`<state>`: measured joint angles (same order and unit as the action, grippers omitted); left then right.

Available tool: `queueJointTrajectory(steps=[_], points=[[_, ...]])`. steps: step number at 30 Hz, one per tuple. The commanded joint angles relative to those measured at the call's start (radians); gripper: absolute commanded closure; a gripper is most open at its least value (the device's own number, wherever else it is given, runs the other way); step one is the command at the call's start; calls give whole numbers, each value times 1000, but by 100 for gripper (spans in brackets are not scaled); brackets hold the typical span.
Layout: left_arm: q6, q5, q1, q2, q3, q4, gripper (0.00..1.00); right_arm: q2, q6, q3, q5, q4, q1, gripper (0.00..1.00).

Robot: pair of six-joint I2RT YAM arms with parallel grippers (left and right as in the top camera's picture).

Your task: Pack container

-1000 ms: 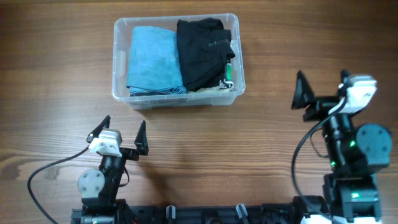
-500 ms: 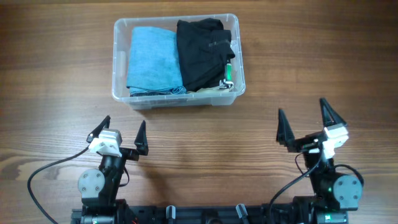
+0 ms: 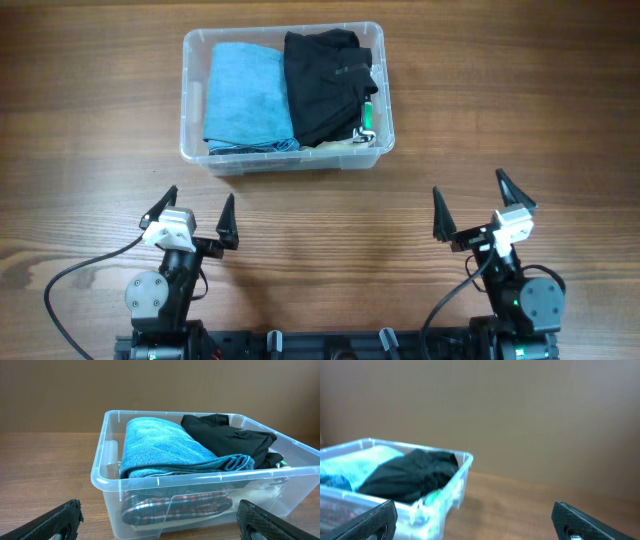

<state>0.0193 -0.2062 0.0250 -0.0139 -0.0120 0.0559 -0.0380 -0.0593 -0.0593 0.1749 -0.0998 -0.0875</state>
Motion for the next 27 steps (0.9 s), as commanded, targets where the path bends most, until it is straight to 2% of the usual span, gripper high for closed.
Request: queueJointTrajectory(steps=[1, 10, 27], points=[[-12, 6, -6, 8, 6, 2, 0, 29, -19, 45, -11, -5, -5, 0], [-12, 6, -5, 8, 6, 2, 0, 35, -6, 54, -78, 95, -5, 0], [-12, 6, -6, 8, 6, 2, 0, 34, -16, 54, -71, 93, 21, 0]])
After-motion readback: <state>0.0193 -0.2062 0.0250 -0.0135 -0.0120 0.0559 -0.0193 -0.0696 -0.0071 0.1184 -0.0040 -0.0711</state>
